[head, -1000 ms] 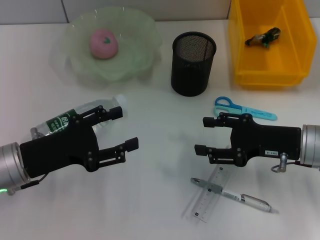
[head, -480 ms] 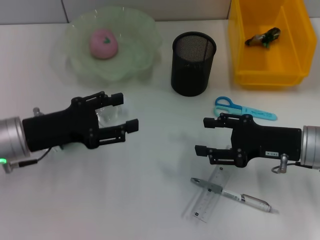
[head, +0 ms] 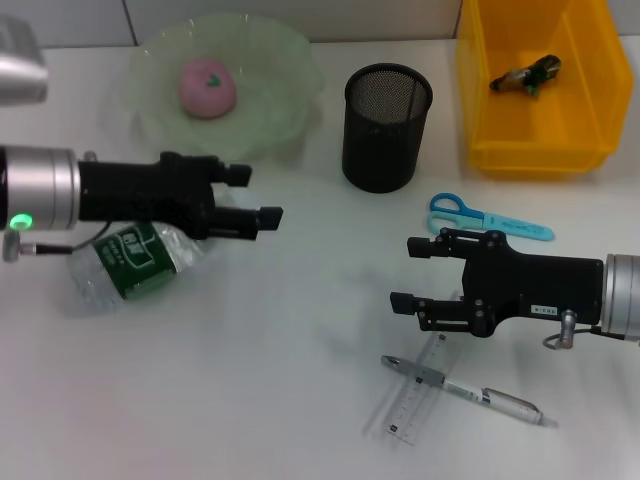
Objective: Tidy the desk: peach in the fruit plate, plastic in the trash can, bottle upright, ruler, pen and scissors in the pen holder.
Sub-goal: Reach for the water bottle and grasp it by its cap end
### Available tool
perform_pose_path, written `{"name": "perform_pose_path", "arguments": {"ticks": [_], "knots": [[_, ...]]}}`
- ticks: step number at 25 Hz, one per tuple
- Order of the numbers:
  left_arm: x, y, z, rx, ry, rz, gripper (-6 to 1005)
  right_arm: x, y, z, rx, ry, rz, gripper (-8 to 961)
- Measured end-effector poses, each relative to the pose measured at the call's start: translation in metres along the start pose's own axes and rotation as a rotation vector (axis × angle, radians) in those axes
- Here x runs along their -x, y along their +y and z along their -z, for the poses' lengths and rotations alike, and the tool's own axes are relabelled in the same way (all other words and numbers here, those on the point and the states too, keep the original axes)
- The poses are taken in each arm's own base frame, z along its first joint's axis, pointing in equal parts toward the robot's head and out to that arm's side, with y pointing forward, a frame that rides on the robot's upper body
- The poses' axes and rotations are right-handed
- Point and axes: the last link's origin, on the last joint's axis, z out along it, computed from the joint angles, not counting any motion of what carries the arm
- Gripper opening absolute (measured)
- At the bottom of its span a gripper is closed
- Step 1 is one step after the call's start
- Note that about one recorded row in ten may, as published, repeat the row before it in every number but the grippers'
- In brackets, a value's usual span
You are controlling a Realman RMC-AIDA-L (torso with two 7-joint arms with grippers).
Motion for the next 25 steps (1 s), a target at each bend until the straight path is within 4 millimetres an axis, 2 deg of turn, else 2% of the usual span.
{"name": "perform_pose_path", "arguments": {"ticks": [2,5,6,11,25], "knots": [[-0.013,-0.006,-0.003,-0.037,-0.065,-0.008,792,0.0,0.0,0.0,-0.003,-0.003,0.004,741],[-0.018,-0.007,-0.005,-0.05,-0.088,-0.009,792,0.0,0.0,0.0,-0.004,-0.003,0.004,741],[-0.026,-0.01,-0.007,-0.068,-0.128,-0.016,792,0.0,0.0,-0.001,-0.007,-0.001,0.004,741],[-0.042,-0.016,-0.015,-0.099,-0.245,-0.012,792,-0.002,-0.002,-0.001,-0.022,0.008,0.004,741],[-0.055,-0.018,-0.032,-0.165,-0.503,-0.047,791,-0.002,-0.002,-0.003,-0.023,0.006,0.002,741]]}}
